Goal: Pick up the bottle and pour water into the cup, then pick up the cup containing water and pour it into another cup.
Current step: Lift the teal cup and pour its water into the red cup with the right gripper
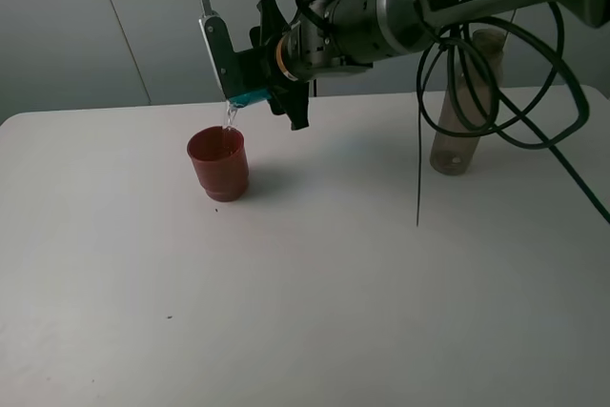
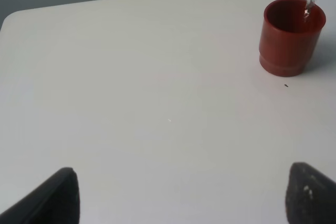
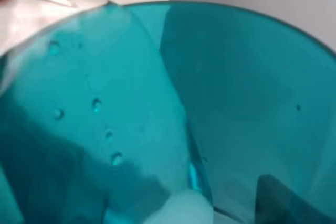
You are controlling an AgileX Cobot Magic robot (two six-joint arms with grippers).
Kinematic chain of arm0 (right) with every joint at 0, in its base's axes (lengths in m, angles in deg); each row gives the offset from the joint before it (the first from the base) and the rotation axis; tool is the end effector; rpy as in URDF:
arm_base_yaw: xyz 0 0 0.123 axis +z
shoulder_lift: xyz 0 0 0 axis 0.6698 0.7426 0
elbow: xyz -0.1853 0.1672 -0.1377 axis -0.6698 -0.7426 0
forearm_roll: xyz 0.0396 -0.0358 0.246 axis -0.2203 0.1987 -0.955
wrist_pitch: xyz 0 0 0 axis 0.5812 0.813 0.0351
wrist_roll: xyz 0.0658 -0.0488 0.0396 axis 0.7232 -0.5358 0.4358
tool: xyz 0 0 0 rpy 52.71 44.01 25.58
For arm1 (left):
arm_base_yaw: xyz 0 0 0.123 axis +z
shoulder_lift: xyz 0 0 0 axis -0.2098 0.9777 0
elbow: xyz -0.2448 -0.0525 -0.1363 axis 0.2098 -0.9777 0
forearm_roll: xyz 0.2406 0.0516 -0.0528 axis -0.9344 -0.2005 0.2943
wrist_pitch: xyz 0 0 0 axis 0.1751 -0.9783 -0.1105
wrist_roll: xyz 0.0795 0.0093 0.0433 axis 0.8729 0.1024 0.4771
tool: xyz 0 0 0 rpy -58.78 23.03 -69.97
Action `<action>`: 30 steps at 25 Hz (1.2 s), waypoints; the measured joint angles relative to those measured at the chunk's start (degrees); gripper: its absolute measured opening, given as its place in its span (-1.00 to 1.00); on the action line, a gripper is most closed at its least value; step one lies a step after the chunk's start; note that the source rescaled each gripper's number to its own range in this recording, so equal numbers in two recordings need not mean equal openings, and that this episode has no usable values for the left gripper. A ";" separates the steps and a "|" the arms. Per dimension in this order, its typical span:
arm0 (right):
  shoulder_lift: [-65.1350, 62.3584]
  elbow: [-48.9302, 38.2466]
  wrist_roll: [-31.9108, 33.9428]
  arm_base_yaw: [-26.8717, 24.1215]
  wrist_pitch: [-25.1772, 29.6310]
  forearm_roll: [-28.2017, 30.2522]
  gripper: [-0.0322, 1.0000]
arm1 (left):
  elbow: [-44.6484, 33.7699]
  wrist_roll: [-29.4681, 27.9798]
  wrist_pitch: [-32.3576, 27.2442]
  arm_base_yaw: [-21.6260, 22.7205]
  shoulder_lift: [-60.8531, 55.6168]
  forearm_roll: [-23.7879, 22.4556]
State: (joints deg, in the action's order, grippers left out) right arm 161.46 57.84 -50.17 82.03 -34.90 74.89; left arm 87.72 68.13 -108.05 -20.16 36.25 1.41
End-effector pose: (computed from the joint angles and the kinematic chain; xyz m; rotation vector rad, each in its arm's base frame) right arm 0.3885 0.3025 0.1714 -1.8893 1.2091 -0.6071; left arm -0.0066 0.0083 0.2785 0.0902 2.0503 -0.0066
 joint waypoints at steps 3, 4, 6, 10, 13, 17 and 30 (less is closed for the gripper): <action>0.00 0.98 0.00 0.00 0.12 2.87 -0.84 | 0.00 0.00 0.00 0.00 0.00 0.00; 0.00 1.25 0.12 0.00 0.12 3.45 -0.84 | 0.00 0.00 0.00 0.00 0.00 0.00; 0.00 1.61 0.26 0.00 0.20 5.19 -0.84 | 0.00 0.00 0.00 0.00 0.00 0.00; 0.00 1.72 0.39 0.00 0.20 8.74 -0.84 | 0.00 0.00 0.00 0.00 0.00 0.00; 0.00 1.72 1.24 0.00 0.24 11.08 -0.84 | 0.00 0.00 0.00 0.00 0.00 0.00; 0.00 1.72 1.46 0.00 0.46 13.37 -0.84 | 0.00 0.00 0.00 0.00 0.00 0.00; 0.00 1.74 2.98 0.00 1.77 19.67 -0.84 | 0.00 0.00 0.00 0.00 0.00 0.00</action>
State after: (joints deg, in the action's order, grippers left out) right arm 161.46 59.58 -47.19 82.03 -33.13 94.56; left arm 87.72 68.13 -108.05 -20.16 36.25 1.41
